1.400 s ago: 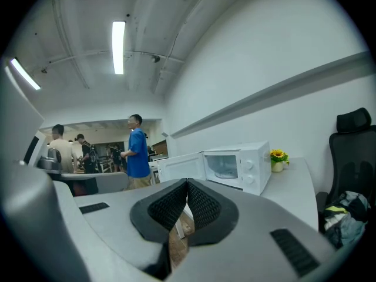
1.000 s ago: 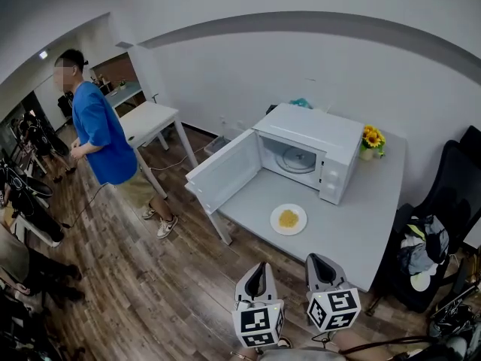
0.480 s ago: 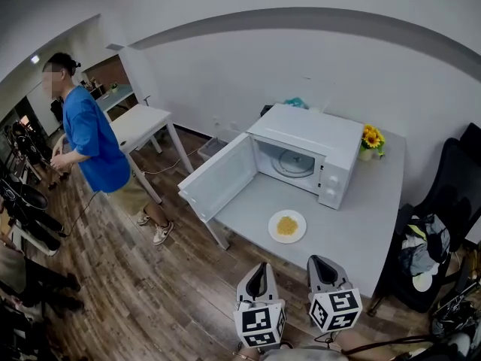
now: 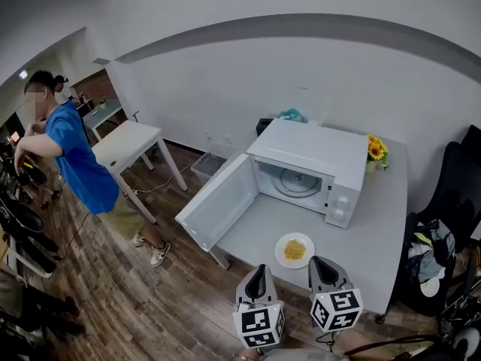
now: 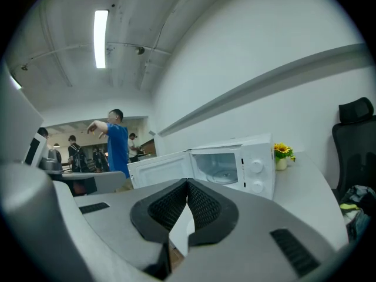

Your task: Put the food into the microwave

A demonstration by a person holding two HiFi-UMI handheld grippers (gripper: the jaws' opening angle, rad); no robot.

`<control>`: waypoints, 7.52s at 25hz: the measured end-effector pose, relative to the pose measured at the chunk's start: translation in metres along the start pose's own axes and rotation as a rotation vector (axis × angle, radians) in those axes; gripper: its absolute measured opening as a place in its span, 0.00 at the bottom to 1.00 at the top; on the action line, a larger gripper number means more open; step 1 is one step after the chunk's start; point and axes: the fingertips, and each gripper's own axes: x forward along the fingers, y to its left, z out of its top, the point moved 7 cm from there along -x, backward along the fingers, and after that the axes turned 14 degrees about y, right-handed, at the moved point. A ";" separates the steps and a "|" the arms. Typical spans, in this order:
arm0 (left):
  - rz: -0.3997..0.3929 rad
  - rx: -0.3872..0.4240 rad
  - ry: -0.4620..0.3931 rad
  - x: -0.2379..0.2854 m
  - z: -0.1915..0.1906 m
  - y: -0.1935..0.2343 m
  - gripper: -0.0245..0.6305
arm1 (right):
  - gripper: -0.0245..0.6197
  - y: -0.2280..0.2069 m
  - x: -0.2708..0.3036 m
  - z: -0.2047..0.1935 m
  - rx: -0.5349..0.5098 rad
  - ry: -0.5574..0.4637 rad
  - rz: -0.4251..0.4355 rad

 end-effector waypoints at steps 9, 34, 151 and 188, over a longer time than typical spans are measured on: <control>-0.054 0.005 0.008 0.056 0.034 0.041 0.04 | 0.06 0.004 0.060 0.036 0.001 0.009 -0.051; -0.185 0.066 0.023 0.177 0.093 0.105 0.04 | 0.06 -0.001 0.183 0.100 0.054 -0.031 -0.156; -0.233 -0.124 0.607 0.264 -0.071 0.062 0.13 | 0.11 -0.106 0.195 -0.070 0.348 0.400 -0.238; -0.220 -0.091 0.390 0.283 0.050 0.092 0.13 | 0.10 -0.095 0.227 0.051 0.302 0.145 -0.208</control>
